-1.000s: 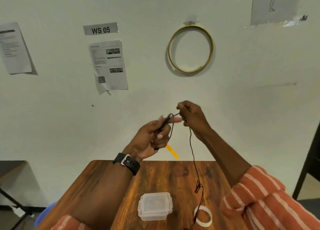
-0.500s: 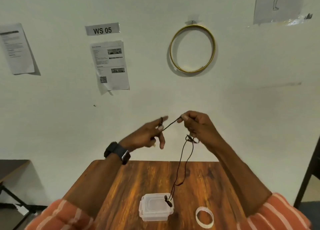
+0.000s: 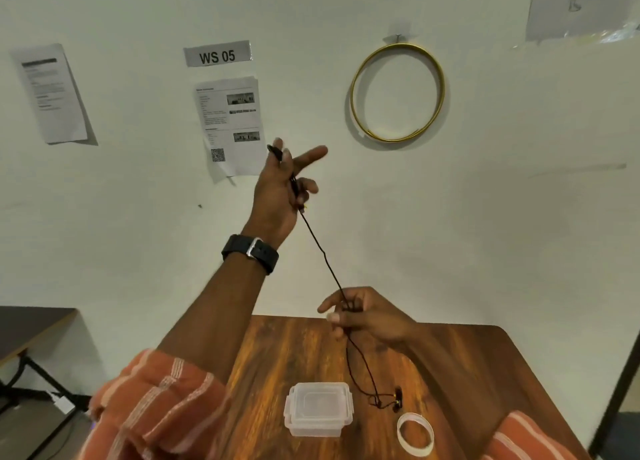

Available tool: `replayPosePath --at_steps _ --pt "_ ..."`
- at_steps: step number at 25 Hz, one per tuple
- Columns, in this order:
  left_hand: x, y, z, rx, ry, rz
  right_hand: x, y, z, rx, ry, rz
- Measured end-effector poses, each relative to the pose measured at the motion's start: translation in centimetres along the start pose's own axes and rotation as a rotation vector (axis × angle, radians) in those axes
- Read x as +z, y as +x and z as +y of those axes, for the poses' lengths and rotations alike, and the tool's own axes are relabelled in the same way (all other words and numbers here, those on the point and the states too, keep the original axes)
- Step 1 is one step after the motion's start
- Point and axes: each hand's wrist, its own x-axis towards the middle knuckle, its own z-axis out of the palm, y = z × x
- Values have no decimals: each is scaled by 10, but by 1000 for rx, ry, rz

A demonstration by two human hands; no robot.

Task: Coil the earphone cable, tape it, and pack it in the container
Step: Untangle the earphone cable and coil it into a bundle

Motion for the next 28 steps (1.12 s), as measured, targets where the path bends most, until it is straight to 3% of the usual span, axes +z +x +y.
replayPosePath --at_steps 2,7,11,14,16,18,19,21,23,28 --pt "-1 12 15 101 186 27 2 -10 8 83 56 -53" --pt "2 42 81 395 347 24 15 -44 60 209 36 242" --pt "14 51 114 446 450 -7 24 -58 74 235 193 319" --pt "12 51 82 323 722 -133 15 -52 44 104 259 313" --pt "-17 39 46 195 1055 -236 -11 -51 17 -25 336 321" --pt "-57 15 13 -23 1359 -318 -51 -53 -10 -185 525 318" --pt "-74 0 -2 -182 1383 -356 -73 -54 -23 -268 639 301" --pt "-98 -33 -28 -480 1225 -476 -114 -52 -42 -382 807 234" --pt "-105 -63 -46 -674 972 -574 -140 -40 -54 -357 824 244" --pt "-85 -123 -80 -751 108 -611 -158 13 -38 -84 822 357"
